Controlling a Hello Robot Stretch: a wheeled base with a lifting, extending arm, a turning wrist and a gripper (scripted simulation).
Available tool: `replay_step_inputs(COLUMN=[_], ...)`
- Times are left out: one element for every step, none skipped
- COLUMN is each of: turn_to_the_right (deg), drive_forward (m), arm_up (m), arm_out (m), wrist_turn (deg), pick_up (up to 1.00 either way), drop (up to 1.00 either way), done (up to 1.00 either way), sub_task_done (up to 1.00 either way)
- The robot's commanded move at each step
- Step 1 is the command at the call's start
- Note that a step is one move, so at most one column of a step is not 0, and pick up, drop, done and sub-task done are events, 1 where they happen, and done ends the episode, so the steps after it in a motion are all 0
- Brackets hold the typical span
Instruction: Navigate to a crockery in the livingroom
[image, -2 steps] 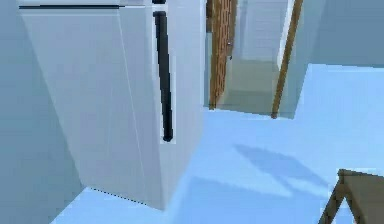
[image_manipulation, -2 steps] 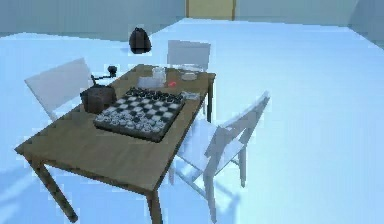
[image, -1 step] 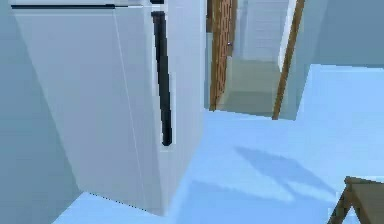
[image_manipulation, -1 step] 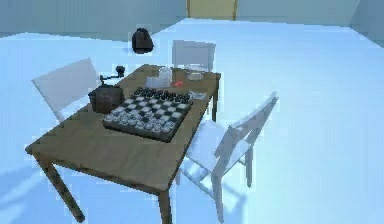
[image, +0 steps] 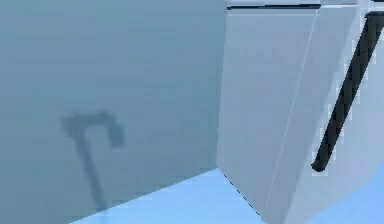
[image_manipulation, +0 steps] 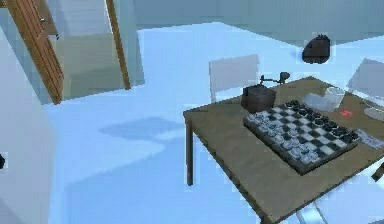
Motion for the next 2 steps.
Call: replay_step_inputs(turn_to_the_right=[-45.0,-45.0], drive_forward=[0.0,0.0], arm_up=[0.0,0.0], arm_out=[0.0,0.0], wrist_turn=[0.0,0.0], pick_up=[0.0,0.0], drop=[0.0,0.0], done=[0.0,0.0], sub_task_done=[0.0,0.0])
